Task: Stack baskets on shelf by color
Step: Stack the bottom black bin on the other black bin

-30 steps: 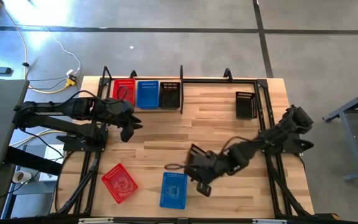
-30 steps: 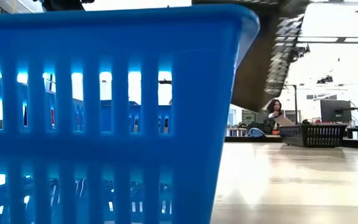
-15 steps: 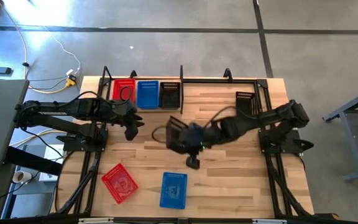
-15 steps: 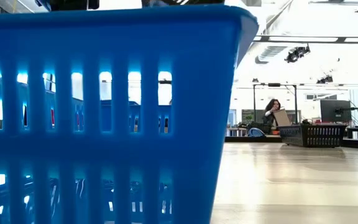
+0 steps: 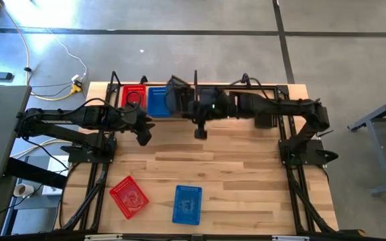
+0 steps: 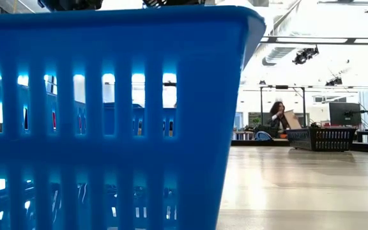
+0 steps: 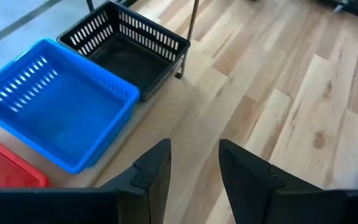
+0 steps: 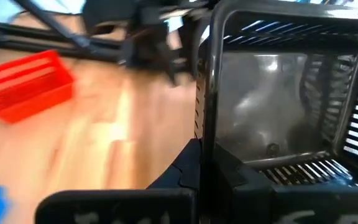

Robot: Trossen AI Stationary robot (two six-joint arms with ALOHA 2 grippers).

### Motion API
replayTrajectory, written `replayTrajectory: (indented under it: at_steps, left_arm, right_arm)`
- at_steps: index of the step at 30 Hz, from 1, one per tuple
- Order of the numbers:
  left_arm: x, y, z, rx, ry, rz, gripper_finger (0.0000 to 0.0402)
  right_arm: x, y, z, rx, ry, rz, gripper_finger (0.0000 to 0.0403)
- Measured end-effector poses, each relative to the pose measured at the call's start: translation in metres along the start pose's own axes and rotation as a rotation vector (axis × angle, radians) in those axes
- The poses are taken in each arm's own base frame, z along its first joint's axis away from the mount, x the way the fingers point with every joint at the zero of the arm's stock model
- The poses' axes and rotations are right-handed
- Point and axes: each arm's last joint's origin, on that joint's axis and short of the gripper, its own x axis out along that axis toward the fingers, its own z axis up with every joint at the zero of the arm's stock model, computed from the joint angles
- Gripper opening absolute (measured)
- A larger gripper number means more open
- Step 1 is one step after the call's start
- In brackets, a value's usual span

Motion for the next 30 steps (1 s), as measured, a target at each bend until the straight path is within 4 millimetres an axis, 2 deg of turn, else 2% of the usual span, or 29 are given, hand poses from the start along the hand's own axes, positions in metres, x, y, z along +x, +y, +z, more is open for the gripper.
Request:
replayTrajectory:
  at_steps: [9,15,23,30]
  left_arm:
    - [0.0,0.002,0.001,0.0,-0.035,0.073,0.0126]
    - [0.0,0.003,0.001,0.0,-0.042,0.087,0.0126]
    - [0.0,0.003,0.002,-0.001,-0.055,0.114,0.0126]
    - [-0.001,0.003,0.002,-0.002,-0.059,0.115,0.0126]
  right_arm:
    - [-0.001,-0.048,0.003,-0.164,-0.104,-0.145,0.0]
    - [-0.003,-0.069,0.002,-0.221,-0.121,-0.21,0.0]
    - [0.003,-0.076,-0.003,-0.231,-0.105,-0.223,0.0]
    - [0.027,-0.075,-0.015,-0.197,-0.038,-0.191,0.0]
